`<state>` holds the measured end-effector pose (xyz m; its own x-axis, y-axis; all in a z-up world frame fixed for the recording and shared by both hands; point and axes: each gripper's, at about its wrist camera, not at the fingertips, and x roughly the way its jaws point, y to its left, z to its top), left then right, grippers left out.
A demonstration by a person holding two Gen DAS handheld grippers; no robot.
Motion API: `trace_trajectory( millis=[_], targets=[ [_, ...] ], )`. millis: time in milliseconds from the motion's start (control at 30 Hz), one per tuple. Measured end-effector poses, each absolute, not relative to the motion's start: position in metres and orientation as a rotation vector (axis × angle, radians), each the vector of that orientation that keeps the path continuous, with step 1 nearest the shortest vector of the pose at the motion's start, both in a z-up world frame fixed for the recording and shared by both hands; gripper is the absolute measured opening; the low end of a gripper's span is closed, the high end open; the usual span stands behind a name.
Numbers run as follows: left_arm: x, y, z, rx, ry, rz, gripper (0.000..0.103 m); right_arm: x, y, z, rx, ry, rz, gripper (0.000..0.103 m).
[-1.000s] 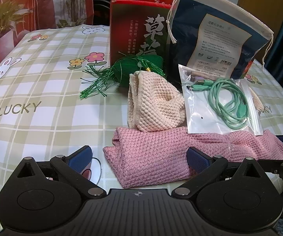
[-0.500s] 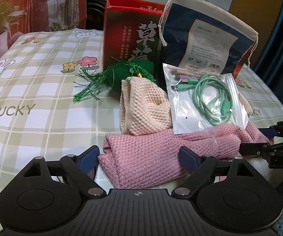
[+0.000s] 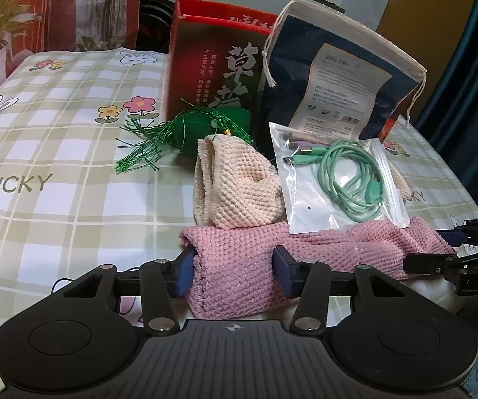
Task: Organize soft objects
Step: 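Lower the left tool onto the pink knit towel and close on it, then lift the pink towel with the left tool and carry it over the red box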
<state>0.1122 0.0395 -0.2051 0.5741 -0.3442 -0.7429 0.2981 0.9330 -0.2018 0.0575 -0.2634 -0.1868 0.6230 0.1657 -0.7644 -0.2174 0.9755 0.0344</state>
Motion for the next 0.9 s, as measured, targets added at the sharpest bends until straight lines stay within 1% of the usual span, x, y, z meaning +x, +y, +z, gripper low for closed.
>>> trace_trajectory(
  millis=[300, 367, 433, 467, 500, 567, 633, 700, 800, 900],
  targets=[
    [0.115, 0.041, -0.207, -0.07, 0.887, -0.383, 0.05, 0.052, -0.267, -0.187, -0.057, 0.875, 0.225, 0.054],
    [0.114, 0.042, -0.207, -0.075, 0.886, -0.388, 0.046, 0.052, -0.268, -0.189, -0.046, 0.877, 0.226, 0.053],
    [0.113, 0.042, -0.207, -0.077, 0.882, -0.398, 0.041, 0.052, -0.27, -0.19, -0.03, 0.877, 0.232, 0.047],
    [0.112, 0.042, -0.206, -0.077, 0.875, -0.404, 0.036, 0.052, -0.27, -0.189, -0.026, 0.874, 0.237, 0.039],
    [0.111, 0.042, -0.205, -0.078, 0.87, -0.413, 0.034, 0.051, -0.269, -0.188, -0.028, 0.869, 0.246, 0.032],
    [0.109, 0.041, -0.202, -0.077, 0.857, -0.435, 0.025, 0.05, -0.267, -0.186, -0.033, 0.859, 0.26, 0.024],
    [0.106, 0.04, -0.199, -0.075, 0.844, -0.454, 0.022, 0.048, -0.265, -0.182, -0.038, 0.849, 0.271, 0.021],
    [0.105, 0.042, -0.196, -0.09, 0.837, -0.469, 0.022, 0.047, -0.266, -0.177, -0.039, 0.834, 0.277, 0.02],
    [0.102, 0.045, -0.185, -0.11, 0.804, -0.472, 0.021, 0.043, -0.269, -0.165, -0.024, 0.799, 0.295, 0.02],
    [0.093, 0.041, -0.166, -0.068, 0.725, -0.479, 0.022, 0.039, -0.272, -0.152, -0.012, 0.758, 0.309, 0.019]
  ],
)
